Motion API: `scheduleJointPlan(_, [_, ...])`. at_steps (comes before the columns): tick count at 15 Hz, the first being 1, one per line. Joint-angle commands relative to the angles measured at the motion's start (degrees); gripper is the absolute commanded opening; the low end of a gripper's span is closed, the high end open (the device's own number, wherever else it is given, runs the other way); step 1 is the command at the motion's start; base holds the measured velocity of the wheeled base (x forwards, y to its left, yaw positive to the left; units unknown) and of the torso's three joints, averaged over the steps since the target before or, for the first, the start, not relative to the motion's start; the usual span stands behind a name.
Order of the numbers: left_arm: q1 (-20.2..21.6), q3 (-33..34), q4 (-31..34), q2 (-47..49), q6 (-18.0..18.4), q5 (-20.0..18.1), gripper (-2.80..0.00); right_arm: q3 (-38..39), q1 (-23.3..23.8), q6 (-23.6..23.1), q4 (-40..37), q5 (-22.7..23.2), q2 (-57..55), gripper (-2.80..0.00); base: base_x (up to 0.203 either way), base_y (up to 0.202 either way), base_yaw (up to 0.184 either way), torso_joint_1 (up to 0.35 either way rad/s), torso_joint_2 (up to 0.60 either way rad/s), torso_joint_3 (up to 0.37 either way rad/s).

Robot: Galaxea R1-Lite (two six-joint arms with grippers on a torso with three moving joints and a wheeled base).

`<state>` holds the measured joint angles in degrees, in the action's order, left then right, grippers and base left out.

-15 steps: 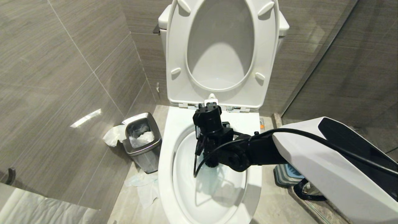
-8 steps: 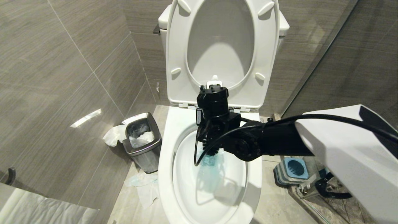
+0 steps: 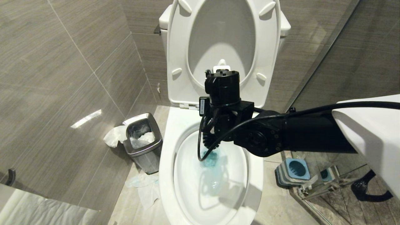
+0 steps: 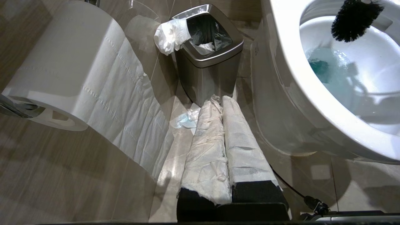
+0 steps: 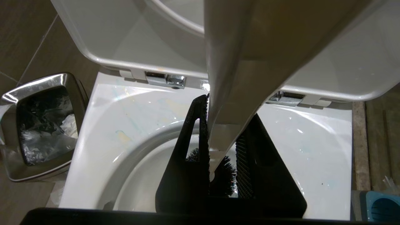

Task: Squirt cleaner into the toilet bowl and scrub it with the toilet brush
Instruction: Scrub the toilet bowl

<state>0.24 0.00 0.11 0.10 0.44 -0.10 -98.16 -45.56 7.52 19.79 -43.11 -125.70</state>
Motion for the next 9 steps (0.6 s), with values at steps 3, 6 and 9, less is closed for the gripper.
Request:
scheduleJointPlan(3, [0.0,0.1,0.0,0.1,0.0,0.0,-2.80,-0.8,0.0,0.7,0.6,-0.2,-5.2,-2.80,0.000,0.000,0.000,0.000,0.00,0.000])
scheduleJointPlan(6, [0.0,0.1,0.1,0.1,0.0,0.0,-2.80,-3.9,0.1,0.8,0.6,-0.4,-9.5,-2.80,0.000,0.000,0.000,0.000,0.00,0.000])
scheduleJointPlan(9, [0.0,0.0,0.0,0.1,0.0,0.0,-2.80,-5.1,0.1,0.8,0.6,-0.8,-12.1,-2.80,0.000,0.000,0.000,0.000,0.00,0.000])
